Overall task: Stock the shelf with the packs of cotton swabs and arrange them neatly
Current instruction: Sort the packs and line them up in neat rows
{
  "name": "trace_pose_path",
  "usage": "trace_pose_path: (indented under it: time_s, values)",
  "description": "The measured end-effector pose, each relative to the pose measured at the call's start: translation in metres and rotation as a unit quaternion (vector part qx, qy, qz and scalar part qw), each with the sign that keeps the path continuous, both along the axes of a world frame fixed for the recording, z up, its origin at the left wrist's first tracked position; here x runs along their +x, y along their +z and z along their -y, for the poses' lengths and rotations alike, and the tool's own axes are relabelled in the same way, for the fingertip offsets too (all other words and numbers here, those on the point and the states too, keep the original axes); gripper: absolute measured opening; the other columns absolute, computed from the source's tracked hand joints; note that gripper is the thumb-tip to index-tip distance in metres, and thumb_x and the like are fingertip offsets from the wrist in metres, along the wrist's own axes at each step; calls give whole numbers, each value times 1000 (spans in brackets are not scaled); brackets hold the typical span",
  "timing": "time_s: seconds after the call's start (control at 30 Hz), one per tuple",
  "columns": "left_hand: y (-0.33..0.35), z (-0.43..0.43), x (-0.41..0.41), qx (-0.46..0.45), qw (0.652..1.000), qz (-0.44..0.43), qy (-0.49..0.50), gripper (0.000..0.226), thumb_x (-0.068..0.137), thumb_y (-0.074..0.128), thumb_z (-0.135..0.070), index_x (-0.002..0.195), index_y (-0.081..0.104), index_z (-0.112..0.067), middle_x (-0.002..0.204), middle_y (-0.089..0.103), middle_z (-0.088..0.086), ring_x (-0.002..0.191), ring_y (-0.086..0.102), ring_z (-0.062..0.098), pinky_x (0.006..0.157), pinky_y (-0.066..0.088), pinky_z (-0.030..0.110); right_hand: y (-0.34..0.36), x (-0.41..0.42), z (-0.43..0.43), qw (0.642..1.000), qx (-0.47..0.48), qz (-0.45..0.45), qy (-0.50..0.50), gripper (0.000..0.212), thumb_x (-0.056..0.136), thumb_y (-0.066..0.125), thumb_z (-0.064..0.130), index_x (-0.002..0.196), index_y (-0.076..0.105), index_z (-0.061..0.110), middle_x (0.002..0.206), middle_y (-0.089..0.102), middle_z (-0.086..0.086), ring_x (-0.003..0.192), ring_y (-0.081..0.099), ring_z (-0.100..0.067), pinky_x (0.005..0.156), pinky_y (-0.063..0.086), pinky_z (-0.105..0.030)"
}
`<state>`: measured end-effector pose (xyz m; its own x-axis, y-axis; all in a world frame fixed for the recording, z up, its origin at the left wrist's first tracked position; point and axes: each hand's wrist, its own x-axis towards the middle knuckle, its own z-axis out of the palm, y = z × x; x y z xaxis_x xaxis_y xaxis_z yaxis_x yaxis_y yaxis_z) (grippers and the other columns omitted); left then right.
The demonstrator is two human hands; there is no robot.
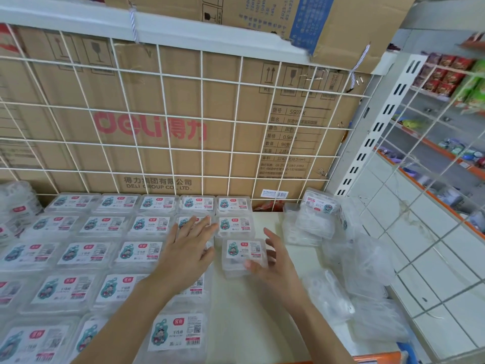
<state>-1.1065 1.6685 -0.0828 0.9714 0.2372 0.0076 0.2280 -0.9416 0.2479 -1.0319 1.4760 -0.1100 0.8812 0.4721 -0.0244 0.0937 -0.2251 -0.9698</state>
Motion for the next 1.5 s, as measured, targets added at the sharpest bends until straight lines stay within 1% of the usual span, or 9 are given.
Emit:
trace_pose_path:
  time_s: [0.1, 0.27, 0.53, 0.87, 0.97, 1.13, 1.27, 1.4, 1.5]
  values:
    - [1, 0, 0, 1, 1000, 3, 1, 91, 61, -14, -54, 148, 10, -38, 158, 0, -14, 144, -9, 9, 114, -12, 37, -4, 3, 8, 995, -53, 70, 41, 87, 66, 84, 9, 127, 35, 47, 127, 43, 11, 102, 57, -3, 88, 50, -24]
    - [1, 1, -1, 0, 1000, 10, -3, 91, 63, -19, -51, 149, 8, -37, 158, -1, -13, 144, -9, 9, 114, -12, 37, -9, -1, -4, 985, -74, 156, 21, 78, 67, 80, 11, 122, 37, 46, 117, 47, 13, 95, 55, 10, 78, 48, -11]
    - [3, 0, -2, -6, 1000, 12, -5, 92, 62, -20, -50, 149, 9, -36, 158, 0, -13, 144, -9, 9, 114, -12, 37, -12, -8, -9, 977, -89, 191, 13, 78, 69, 77, 27, 124, 27, 50, 114, 44, 16, 95, 52, 14, 78, 50, -16]
    - [-2, -2, -1, -8, 1000, 8, 0, 91, 63, -19, -50, 149, 8, -38, 158, -1, -15, 144, -10, 9, 114, -12, 37, -8, -17, -17, 956, -163, 246, -3, 84, 69, 60, 50, 144, 30, 26, 112, 40, 7, 94, 55, -7, 77, 44, -14]
    - [-2, -2, -1, -8, 1000, 8, 0, 91, 63, -19, -50, 148, 9, -38, 158, 0, -15, 144, -10, 9, 114, -12, 37, -9, -20, -18, 942, -198, 271, -2, 89, 71, 46, 64, 147, 25, 22, 119, 42, 0, 98, 57, -14, 79, 49, -22]
    - [-3, -2, -1, -11, 1000, 13, -4, 91, 62, -17, -51, 149, 9, -37, 158, 0, -14, 144, -10, 9, 114, -12, 36, -3, -21, -16, 943, -203, 264, 13, 93, 69, 42, 68, 148, 21, 23, 121, 40, 3, 104, 53, -12, 81, 50, -24]
    - [-1, -3, -1, -29, 999, 20, -9, 91, 63, -14, -54, 148, 14, -37, 157, 4, -14, 145, -7, 9, 114, -12, 35, 9, -20, 1, 948, -163, 270, -45, 82, 78, 38, 72, 142, 36, 20, 129, 44, 6, 113, 51, -12, 86, 45, -25]
    - [2, -8, -1, -92, 995, 37, -10, 59, 90, 13, -54, 143, 30, -35, 156, 16, -12, 145, 0, 10, 115, -7, 35, 11, -11, 41, 896, -220, 358, -144, 54, 80, 48, 44, 124, 54, 13, 117, 58, -9, 100, 59, -30, 78, 51, -39]
    - [5, -11, 0, -104, 993, 61, -10, 40, 100, 36, -35, 140, 38, -32, 154, 24, -8, 144, 10, 14, 116, 0, 36, 0, -5, 72, 824, -344, 415, -171, 55, 66, 79, 26, 112, 52, 12, 106, 63, -21, 89, 64, -39, 70, 53, -44]
